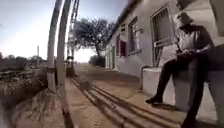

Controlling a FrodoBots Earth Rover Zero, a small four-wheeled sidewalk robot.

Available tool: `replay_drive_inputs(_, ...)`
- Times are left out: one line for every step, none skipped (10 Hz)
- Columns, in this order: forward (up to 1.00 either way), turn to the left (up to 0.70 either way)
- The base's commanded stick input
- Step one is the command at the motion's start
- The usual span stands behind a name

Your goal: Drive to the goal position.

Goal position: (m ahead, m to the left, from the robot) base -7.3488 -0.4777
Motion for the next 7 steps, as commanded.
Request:
replay_drive_inputs(0.70,0.00)
replay_drive_inputs(0.70,0.00)
replay_drive_inputs(0.70,0.00)
replay_drive_inputs(0.70,0.00)
replay_drive_inputs(0.70,0.00)
replay_drive_inputs(0.70,0.00)
replay_drive_inputs(0.70,0.00)
